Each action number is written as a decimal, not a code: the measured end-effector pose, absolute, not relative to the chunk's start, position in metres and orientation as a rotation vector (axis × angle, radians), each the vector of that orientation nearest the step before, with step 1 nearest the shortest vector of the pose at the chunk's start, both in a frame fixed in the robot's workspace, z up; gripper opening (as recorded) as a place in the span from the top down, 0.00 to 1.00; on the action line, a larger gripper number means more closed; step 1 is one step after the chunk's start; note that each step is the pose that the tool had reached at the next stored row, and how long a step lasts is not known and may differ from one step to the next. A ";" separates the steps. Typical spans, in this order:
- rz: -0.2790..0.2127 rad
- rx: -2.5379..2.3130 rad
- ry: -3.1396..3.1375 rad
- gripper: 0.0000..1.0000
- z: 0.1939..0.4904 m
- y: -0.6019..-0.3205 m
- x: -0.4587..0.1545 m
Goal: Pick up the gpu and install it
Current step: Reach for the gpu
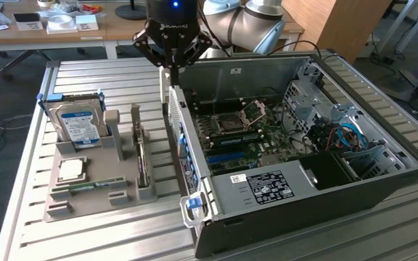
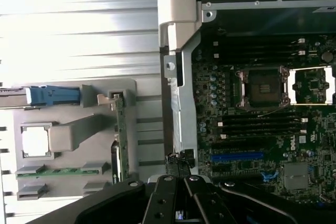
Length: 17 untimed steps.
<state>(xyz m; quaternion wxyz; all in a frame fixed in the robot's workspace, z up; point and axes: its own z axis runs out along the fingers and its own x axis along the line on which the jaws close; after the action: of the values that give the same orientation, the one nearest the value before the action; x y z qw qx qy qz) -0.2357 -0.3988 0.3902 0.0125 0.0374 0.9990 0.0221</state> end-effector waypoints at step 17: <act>0.069 0.117 3.114 0.89 0.389 -0.399 -0.265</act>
<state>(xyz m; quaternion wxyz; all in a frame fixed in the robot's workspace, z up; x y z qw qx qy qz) -0.2655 -0.3988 0.3890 0.0125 0.0374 0.9990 0.0221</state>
